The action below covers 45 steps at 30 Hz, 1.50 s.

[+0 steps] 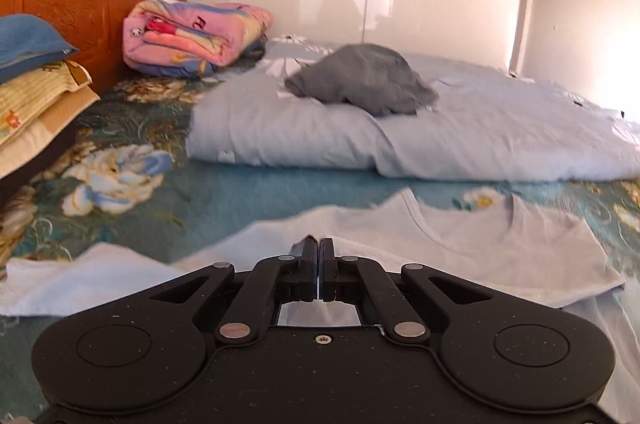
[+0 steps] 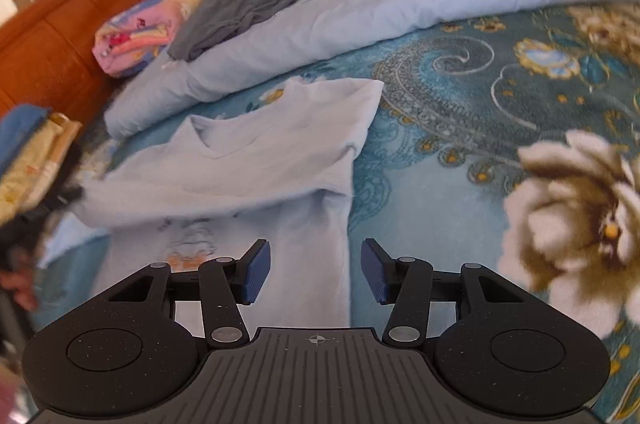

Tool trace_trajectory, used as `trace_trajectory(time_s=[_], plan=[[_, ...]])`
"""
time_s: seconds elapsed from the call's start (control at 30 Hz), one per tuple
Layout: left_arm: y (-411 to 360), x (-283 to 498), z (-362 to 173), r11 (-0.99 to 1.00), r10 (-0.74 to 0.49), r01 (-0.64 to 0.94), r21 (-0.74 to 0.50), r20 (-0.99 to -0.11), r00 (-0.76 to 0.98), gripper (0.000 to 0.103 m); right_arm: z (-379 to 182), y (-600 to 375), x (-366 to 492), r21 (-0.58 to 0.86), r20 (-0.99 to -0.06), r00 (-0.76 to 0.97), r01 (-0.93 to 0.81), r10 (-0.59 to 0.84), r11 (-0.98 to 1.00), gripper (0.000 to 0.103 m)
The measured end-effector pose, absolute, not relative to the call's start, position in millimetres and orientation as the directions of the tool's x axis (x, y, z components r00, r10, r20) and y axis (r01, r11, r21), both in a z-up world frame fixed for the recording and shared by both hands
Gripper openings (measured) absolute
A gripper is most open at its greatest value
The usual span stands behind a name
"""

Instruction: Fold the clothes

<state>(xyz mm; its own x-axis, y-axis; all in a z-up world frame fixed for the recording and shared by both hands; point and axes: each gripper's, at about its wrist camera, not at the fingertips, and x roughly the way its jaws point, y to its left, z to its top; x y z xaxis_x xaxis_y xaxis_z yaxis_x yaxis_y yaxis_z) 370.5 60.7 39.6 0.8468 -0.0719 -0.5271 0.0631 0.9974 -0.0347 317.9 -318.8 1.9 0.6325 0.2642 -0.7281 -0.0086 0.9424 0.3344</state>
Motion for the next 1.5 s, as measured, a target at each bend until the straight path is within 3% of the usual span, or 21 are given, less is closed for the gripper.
trace_trajectory(time_s=[0.2, 0.43, 0.57, 0.73, 0.83, 0.93, 1.0, 1.1, 1.23, 1.43, 1.5], plan=[[60.3, 385.2, 31.7, 0.996, -0.058, 0.085, 0.022, -0.554, 0.830, 0.000, -7.2, -290.3, 345.4, 0.189, -0.722, 0.671, -0.047, 0.172, 0.981, 0.047], [49.2, 381.5, 65.6, 0.980, -0.135, 0.179, 0.083, -0.384, 0.913, 0.000, 0.0, -286.9, 356.1, 0.095, -0.662, 0.749, 0.034, 0.037, 0.995, 0.047], [52.7, 398.8, 29.5, 0.984, -0.061, 0.142, 0.105, -0.553, 0.831, 0.000, -6.4, -290.3, 351.8, 0.086, -0.676, 0.737, 0.043, 0.027, 0.995, 0.047], [69.6, 400.8, -4.5, 0.994, -0.030, 0.090, 0.064, -0.629, 0.777, 0.000, -15.3, -291.8, 348.7, 0.068, -0.707, 0.707, 0.038, 0.021, 0.997, 0.047], [73.4, 403.6, -11.3, 0.993, -0.003, 0.078, 0.084, -0.660, 0.752, 0.008, -15.2, -292.1, 348.3, 0.066, -0.714, 0.700, 0.042, 0.018, 0.997, 0.047], [87.9, 395.6, -6.0, 0.998, -0.038, 0.060, 0.010, -0.661, 0.749, 0.016, -10.3, -291.1, 344.8, 0.069, -0.709, 0.705, 0.036, 0.024, 0.997, 0.047], [101.8, 384.3, 1.4, 0.998, -0.066, 0.047, -0.046, -0.647, 0.759, 0.036, -6.2, -290.3, 341.3, 0.069, -0.703, 0.710, 0.029, 0.028, 0.997, 0.047], [133.0, 359.4, 11.6, 0.996, -0.011, -0.047, -0.078, -0.611, 0.792, 0.043, 1.3, -290.0, 332.4, 0.062, -0.690, 0.723, 0.010, 0.036, 0.998, 0.047], [190.5, 339.0, 13.7, 0.958, 0.159, -0.270, -0.095, -0.608, 0.778, 0.052, 8.9, -289.3, 318.8, 0.051, -0.678, 0.734, -0.009, 0.041, 0.999, 0.047], [282.0, 329.2, 10.6, 0.742, 0.271, -0.585, -0.327, -0.652, 0.708, 0.050, 13.5, -286.6, 310.4, 0.080, -0.675, 0.735, -0.012, 0.064, 0.997, 0.050], [296.9, 330.2, 9.3, 0.696, 0.304, -0.636, -0.334, -0.665, 0.682, 0.046, 13.8, -283.4, 309.8, 0.081, -0.675, 0.735, -0.019, 0.068, 0.997, 0.050]])
